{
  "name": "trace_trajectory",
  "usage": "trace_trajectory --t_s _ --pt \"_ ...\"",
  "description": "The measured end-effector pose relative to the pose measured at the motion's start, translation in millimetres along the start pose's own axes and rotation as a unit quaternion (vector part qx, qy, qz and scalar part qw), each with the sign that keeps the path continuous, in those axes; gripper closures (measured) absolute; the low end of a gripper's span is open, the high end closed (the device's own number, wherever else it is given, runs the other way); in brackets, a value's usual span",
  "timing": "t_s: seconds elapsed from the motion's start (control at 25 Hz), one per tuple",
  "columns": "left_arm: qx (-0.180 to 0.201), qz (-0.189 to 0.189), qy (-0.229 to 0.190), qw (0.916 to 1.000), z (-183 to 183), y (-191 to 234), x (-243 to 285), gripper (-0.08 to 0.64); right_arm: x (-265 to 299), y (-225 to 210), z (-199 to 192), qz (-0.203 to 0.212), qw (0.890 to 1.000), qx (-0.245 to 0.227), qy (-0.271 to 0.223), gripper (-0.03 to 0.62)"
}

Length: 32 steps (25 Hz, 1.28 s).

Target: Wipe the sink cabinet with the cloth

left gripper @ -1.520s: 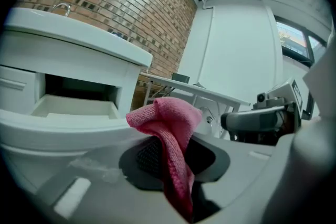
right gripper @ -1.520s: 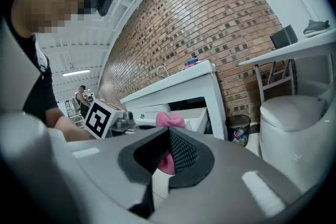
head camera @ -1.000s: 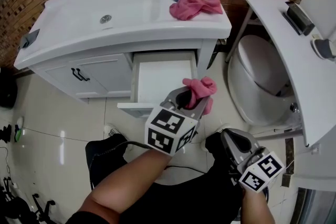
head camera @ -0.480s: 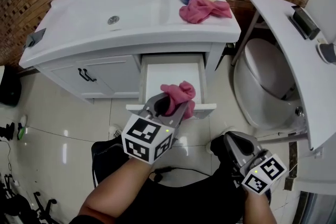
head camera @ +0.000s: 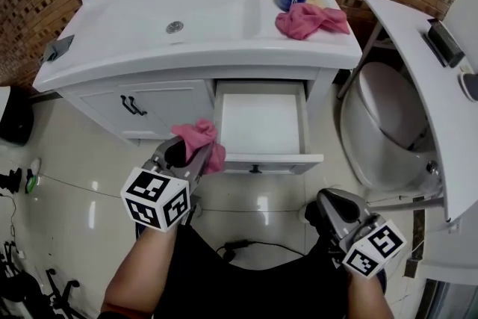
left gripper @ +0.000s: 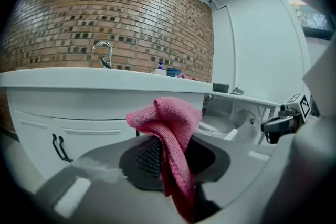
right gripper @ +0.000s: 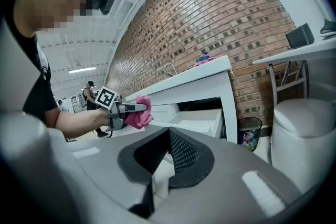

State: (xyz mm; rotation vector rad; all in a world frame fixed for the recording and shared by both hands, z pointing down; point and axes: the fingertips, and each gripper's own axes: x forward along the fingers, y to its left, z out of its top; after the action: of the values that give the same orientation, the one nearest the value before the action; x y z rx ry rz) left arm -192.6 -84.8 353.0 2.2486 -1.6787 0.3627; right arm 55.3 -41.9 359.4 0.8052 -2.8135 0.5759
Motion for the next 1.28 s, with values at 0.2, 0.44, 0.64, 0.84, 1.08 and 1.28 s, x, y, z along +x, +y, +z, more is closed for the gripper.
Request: trace_trajectory --t_s 0.2,0.44,0.64,0.84,1.08,1.28 --pt "0.008 0.019 0.002 0.9998 7.4 27.6 -15.9 0.456 10.5 9.0 6.4 0.010 1.000 -0.005 -0.003 0.586" --pt "0.056 -0.063 -0.004 0.9964 61.6 -13.3 12.1 0.456 18.1 15.6 18.8 0.019 1.000 -0.013 -0.017 0.586" --pt "0.119 -0.202 0.113 0.9655 53.3 -89.4 97.3 0.454 16.3 4.8 16.1 0.012 1.000 -0.004 -0.019 0.586" --pt "0.140 -0.249 0.193 0.9388 22.2 -124.2 158.8 0.454 8.0 -19.8 11.9 -0.006 1.000 0.011 -0.023 0.586" --pt "0.176 -0.278 0.243 0.9122 -13.1 -135.4 185.3 0.455 10.5 -46.9 7.1 -0.021 1.000 0.011 -0.012 0.586" --pt "0.255 -0.315 0.262 0.8759 -36.4 -137.6 183.2 0.456 29.2 -60.7 15.1 -0.026 0.999 -0.011 0.035 0.586"
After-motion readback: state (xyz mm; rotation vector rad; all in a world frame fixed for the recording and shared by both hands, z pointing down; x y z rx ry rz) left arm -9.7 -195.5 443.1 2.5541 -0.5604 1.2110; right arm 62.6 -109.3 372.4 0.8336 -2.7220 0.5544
